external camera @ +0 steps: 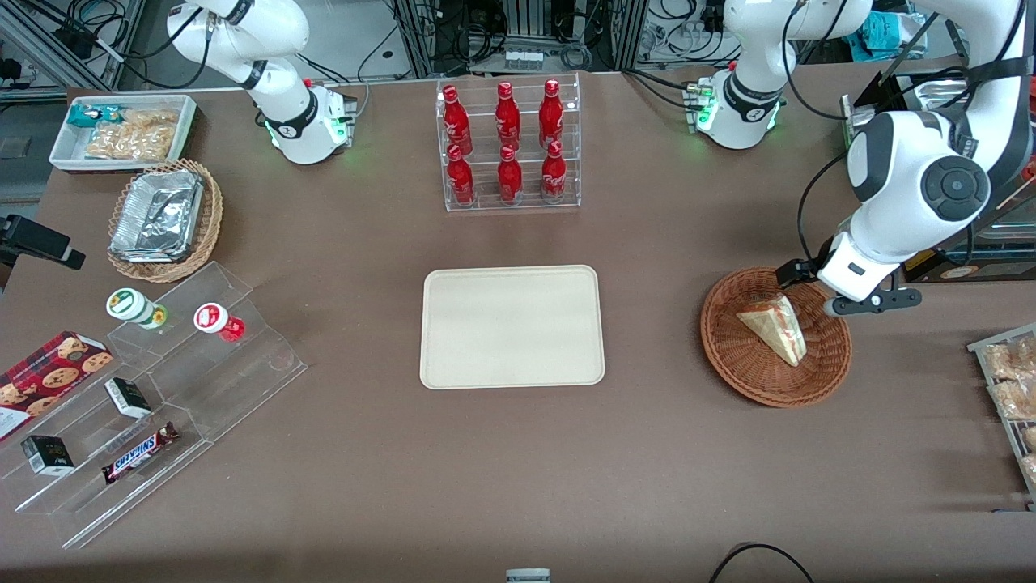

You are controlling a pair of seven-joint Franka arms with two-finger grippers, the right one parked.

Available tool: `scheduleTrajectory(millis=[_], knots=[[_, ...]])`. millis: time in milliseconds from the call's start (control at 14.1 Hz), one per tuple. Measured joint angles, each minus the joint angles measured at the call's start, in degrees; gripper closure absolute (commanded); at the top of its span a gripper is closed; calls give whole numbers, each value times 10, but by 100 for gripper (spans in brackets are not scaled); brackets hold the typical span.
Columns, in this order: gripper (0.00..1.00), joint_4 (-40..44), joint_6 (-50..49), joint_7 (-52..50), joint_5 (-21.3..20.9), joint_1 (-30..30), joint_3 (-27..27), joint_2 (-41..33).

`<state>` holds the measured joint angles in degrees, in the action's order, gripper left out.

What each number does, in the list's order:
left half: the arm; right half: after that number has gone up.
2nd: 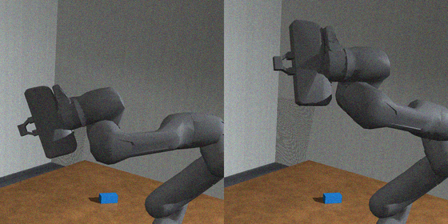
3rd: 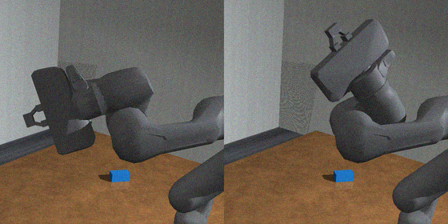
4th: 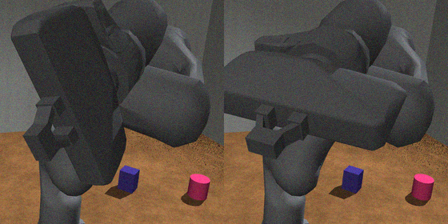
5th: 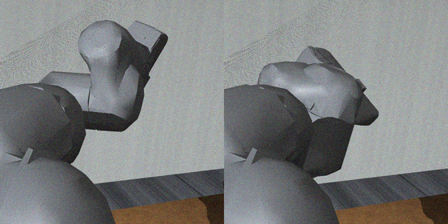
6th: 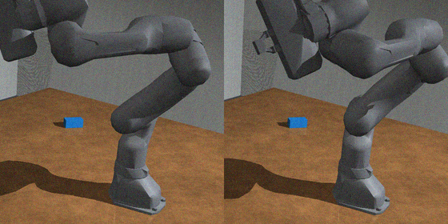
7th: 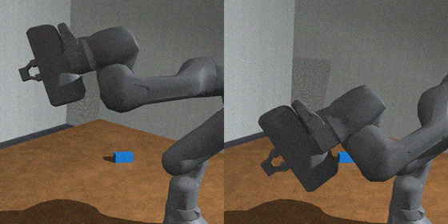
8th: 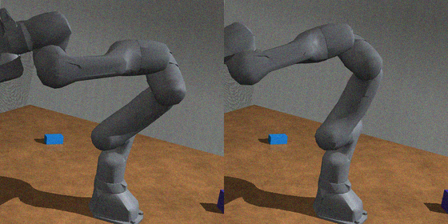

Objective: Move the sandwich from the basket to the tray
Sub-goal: 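Move the left gripper over the wrapped sandwich in the wicker basket, then lower the left gripper and close it on the sandwich's edge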

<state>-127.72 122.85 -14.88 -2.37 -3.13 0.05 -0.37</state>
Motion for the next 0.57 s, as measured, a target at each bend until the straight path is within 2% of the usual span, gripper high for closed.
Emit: scheduleTrajectory(millis=[354,566], knots=[[0,-22,44,-252,1,0,0,4],[0,-27,87,-326,20,0,0,27]])
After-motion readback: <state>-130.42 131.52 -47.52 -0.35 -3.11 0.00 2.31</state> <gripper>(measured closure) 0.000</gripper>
